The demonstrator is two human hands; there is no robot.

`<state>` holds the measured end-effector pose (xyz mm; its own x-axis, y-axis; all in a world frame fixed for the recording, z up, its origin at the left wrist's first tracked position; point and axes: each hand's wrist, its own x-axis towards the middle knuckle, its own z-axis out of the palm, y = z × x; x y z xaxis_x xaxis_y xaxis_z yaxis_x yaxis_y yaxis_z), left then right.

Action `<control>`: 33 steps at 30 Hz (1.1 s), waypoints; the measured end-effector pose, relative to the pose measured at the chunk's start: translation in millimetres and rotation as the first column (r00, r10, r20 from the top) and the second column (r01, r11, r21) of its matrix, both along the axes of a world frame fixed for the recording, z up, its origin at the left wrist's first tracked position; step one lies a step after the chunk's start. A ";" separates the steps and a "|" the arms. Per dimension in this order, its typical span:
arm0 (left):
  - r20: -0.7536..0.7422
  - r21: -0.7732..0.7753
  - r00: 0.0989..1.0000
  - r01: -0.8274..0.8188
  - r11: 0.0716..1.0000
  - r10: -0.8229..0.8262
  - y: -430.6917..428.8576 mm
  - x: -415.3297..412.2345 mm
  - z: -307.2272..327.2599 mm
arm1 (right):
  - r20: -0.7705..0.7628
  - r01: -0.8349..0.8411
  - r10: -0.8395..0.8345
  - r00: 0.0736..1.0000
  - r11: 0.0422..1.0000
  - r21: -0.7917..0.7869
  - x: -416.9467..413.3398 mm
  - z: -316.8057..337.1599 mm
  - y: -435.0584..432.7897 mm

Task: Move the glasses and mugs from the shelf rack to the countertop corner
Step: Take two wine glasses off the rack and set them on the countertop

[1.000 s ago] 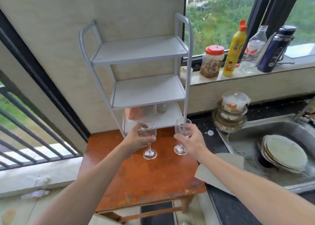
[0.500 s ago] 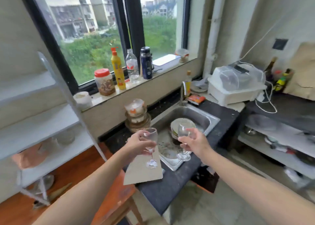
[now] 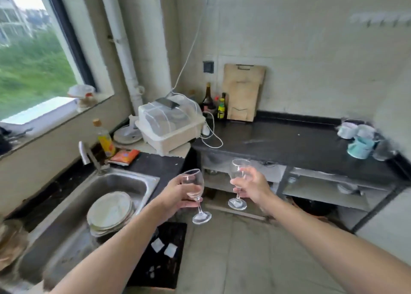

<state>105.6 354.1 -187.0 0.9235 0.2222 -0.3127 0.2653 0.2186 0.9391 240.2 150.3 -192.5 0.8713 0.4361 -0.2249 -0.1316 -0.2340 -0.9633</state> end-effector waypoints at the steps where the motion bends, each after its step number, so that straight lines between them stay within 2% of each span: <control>1: -0.013 -0.019 1.000 0.021 1.000 -0.021 -10.1 22.8 0.6 | 0.002 0.020 -0.020 1.000 1.000 -0.005 17.6 0.3 -14.0; 10: -0.024 -0.105 0.963 0.263 0.959 -0.267 -54.2 216.6 -6.2 | -0.025 0.256 -0.256 0.966 0.967 -0.001 155.7 -13.9 -84.0; 14: -0.013 -0.069 0.936 0.350 0.934 -0.351 -58.8 310.7 -3.5 | -0.020 0.377 -0.376 0.926 0.925 0.041 226.1 -10.6 -101.6; 22: -0.013 -0.077 0.814 0.579 0.812 -0.581 -90.0 480.7 15.7 | -0.033 0.589 -0.589 0.808 0.805 0.072 331.1 15.7 -156.5; 29: -0.051 -0.098 0.732 0.674 0.733 -0.680 -155.5 592.3 -2.9 | -0.067 0.679 -0.676 0.734 0.732 0.053 419.7 -4.5 -217.6; 33: -0.076 -0.104 0.727 0.675 0.731 -0.682 -190.6 663.4 -17.5 | -0.096 0.668 -0.662 0.743 0.741 0.059 492.9 -20.4 -252.7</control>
